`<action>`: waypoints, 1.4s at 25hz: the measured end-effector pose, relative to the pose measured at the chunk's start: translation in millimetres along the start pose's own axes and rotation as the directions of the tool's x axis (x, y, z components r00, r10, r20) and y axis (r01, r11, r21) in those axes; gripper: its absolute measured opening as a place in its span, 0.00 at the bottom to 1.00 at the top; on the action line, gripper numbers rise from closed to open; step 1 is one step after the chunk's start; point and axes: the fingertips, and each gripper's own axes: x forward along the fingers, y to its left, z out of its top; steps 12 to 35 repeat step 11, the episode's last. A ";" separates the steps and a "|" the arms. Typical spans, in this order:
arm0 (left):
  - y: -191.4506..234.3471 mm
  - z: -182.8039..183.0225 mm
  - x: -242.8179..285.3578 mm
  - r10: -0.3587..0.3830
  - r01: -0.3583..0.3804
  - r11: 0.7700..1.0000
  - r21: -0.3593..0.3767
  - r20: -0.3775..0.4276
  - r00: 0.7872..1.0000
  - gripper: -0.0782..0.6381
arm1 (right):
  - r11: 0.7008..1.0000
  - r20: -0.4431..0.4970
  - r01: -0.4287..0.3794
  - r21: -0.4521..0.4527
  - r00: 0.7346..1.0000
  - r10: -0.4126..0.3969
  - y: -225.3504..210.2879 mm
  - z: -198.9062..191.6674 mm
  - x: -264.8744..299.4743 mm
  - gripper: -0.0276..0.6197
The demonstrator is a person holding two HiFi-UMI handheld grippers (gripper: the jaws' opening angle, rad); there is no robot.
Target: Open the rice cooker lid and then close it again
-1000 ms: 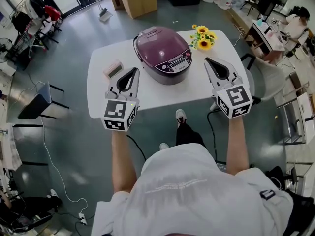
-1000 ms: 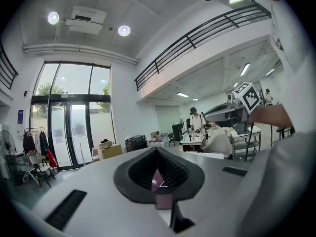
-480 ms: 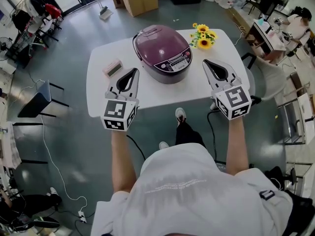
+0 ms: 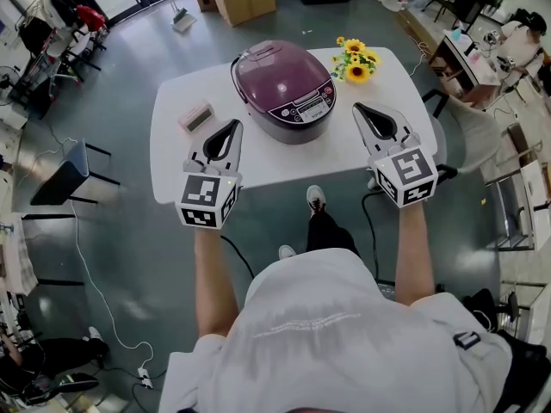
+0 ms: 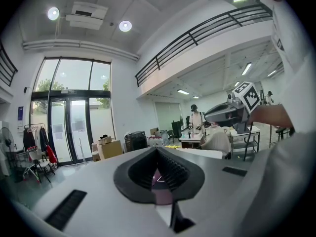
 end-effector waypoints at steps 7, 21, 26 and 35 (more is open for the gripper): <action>2.6 -3.6 1.5 -0.006 0.006 1.000 -0.009 -0.005 1.000 0.13 | 1.000 -0.014 -0.002 -0.002 1.000 0.002 1.0 -1.2 4.8 0.08; 4.2 -6.2 0.6 -0.007 0.007 1.000 -0.011 -0.007 1.000 0.13 | 1.000 -0.017 -0.004 0.000 1.000 0.004 3.3 -3.1 7.0 0.08; 4.2 -6.2 0.6 -0.007 0.007 1.000 -0.011 -0.007 1.000 0.13 | 1.000 -0.017 -0.004 0.000 1.000 0.004 3.3 -3.1 7.0 0.08; 4.2 -6.2 0.6 -0.007 0.007 1.000 -0.011 -0.007 1.000 0.13 | 1.000 -0.017 -0.004 0.000 1.000 0.004 3.3 -3.1 7.0 0.08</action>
